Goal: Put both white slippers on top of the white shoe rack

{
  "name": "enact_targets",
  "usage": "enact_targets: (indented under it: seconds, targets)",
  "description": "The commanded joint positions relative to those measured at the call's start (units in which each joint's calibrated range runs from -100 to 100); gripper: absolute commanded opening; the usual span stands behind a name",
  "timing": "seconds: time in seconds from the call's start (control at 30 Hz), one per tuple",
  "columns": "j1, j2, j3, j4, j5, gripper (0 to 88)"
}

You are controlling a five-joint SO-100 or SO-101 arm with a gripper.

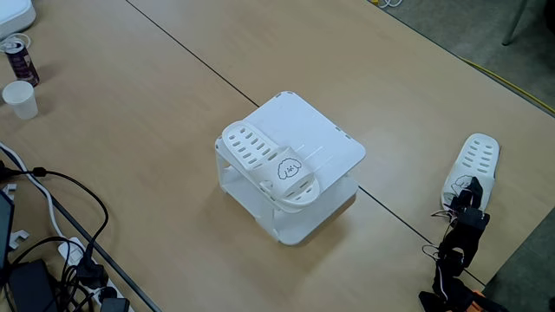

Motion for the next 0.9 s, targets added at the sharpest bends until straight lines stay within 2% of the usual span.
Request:
enact_targets:
  seconds: [0.0, 0.03, 0.07, 0.33, 0.63, 0.87]
  targets:
    - [0.34, -4.40, 0.78, -0.59, 0.42, 8.1]
    - [0.25, -4.49, 1.14, -0.59, 0.42, 1.8]
    - [0.17, -4.57, 1.23, -0.59, 0.42, 0.0]
    - [-2.46, -10.29, -1.38, -0.59, 0.42, 0.7]
    - [-7.48, -13.83, -15.64, 0.02, 0.42, 0.7]
    - [-12.82, -14.00, -33.59, 14.51, 0.42, 0.7]
